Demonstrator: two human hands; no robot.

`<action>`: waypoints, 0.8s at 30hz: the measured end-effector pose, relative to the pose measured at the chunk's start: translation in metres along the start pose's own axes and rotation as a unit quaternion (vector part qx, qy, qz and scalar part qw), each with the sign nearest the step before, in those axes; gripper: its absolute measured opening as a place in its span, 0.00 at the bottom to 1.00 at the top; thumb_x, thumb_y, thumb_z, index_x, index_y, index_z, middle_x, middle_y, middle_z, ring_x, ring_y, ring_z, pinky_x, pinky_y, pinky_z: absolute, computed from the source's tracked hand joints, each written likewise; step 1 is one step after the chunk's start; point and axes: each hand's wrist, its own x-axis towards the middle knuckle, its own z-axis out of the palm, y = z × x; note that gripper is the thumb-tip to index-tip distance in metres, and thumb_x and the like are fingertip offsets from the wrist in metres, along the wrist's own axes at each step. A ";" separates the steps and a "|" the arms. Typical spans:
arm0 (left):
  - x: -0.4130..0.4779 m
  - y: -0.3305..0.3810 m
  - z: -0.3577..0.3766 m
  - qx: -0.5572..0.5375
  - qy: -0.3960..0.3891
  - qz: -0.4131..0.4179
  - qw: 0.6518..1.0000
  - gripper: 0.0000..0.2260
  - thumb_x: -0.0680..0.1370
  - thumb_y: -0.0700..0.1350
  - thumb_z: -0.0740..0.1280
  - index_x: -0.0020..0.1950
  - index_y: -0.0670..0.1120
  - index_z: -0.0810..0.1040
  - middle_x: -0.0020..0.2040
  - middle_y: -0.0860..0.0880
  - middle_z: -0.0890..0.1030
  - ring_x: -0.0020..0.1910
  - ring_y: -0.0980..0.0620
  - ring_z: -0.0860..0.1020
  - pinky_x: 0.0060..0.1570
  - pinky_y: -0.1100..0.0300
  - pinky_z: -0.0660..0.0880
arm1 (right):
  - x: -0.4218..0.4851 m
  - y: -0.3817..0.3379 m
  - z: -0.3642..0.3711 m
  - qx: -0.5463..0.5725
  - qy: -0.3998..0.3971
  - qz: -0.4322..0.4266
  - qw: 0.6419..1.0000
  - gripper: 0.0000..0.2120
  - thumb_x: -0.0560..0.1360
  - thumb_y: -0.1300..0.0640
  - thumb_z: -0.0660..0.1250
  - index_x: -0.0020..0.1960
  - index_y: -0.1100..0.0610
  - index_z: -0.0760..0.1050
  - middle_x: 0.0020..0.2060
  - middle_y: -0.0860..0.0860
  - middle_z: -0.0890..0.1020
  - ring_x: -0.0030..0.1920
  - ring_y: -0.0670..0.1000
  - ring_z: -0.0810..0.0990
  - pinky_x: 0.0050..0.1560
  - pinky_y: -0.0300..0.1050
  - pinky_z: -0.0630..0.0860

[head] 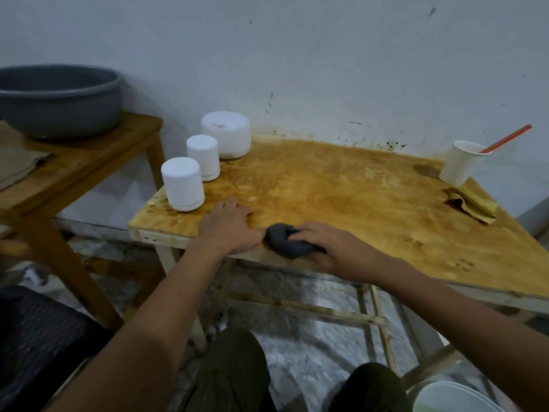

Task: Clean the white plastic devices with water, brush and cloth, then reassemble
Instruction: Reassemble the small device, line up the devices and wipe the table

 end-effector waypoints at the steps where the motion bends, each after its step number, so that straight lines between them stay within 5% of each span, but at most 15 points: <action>1: 0.000 -0.001 -0.001 0.000 -0.002 0.005 1.000 0.31 0.75 0.69 0.59 0.75 0.56 0.65 0.77 0.50 0.60 0.74 0.45 0.59 0.70 0.44 0.63 | -0.007 -0.006 -0.002 0.011 -0.014 -0.011 1.000 0.17 0.79 0.62 0.64 0.67 0.53 0.74 0.66 0.50 0.74 0.64 0.46 0.72 0.60 0.37 0.68; 5: -0.006 -0.014 -0.009 -0.053 -0.015 0.018 0.998 0.33 0.75 0.68 0.61 0.77 0.55 0.64 0.78 0.51 0.58 0.76 0.46 0.58 0.72 0.46 0.61 | 0.004 -0.008 -0.020 0.081 0.047 -0.024 0.995 0.15 0.81 0.61 0.60 0.66 0.50 0.72 0.60 0.46 0.76 0.59 0.45 0.74 0.58 0.38 0.71; 10: -0.022 -0.029 -0.008 -0.033 0.007 -0.012 0.999 0.41 0.70 0.74 0.62 0.77 0.53 0.64 0.77 0.49 0.58 0.76 0.46 0.58 0.71 0.45 0.63 | 0.085 0.019 -0.039 0.065 0.162 0.111 0.978 0.16 0.84 0.59 0.57 0.70 0.54 0.70 0.65 0.51 0.75 0.63 0.52 0.72 0.57 0.42 0.67; 14: -0.025 -0.033 -0.005 -0.031 -0.006 -0.028 0.999 0.47 0.65 0.77 0.64 0.77 0.52 0.63 0.78 0.50 0.57 0.77 0.47 0.56 0.72 0.45 0.62 | 0.144 0.044 -0.021 0.040 0.105 0.203 0.973 0.16 0.84 0.57 0.55 0.70 0.54 0.70 0.65 0.55 0.75 0.60 0.57 0.74 0.54 0.48 0.70; 16: -0.023 -0.035 -0.007 -0.032 -0.009 -0.024 0.999 0.48 0.65 0.76 0.65 0.77 0.51 0.63 0.78 0.50 0.58 0.76 0.47 0.57 0.72 0.45 0.62 | 0.155 0.047 -0.006 0.009 0.039 0.225 0.973 0.18 0.84 0.56 0.55 0.73 0.54 0.67 0.70 0.56 0.71 0.65 0.59 0.71 0.61 0.52 0.70; 18: -0.022 -0.037 -0.008 -0.033 -0.014 -0.018 0.999 0.47 0.65 0.76 0.66 0.77 0.51 0.63 0.77 0.50 0.59 0.76 0.47 0.57 0.72 0.46 0.62 | 0.153 0.042 0.001 -0.011 0.025 0.216 0.976 0.20 0.84 0.56 0.56 0.75 0.54 0.65 0.73 0.55 0.67 0.70 0.58 0.67 0.68 0.52 0.66; 24: -0.021 -0.039 -0.010 -0.039 -0.024 -0.006 0.999 0.46 0.65 0.73 0.69 0.77 0.51 0.64 0.75 0.50 0.60 0.74 0.47 0.59 0.71 0.47 0.64 | 0.091 -0.003 0.005 0.000 0.004 0.049 0.999 0.17 0.79 0.62 0.63 0.67 0.54 0.74 0.62 0.52 0.77 0.61 0.51 0.73 0.58 0.42 0.67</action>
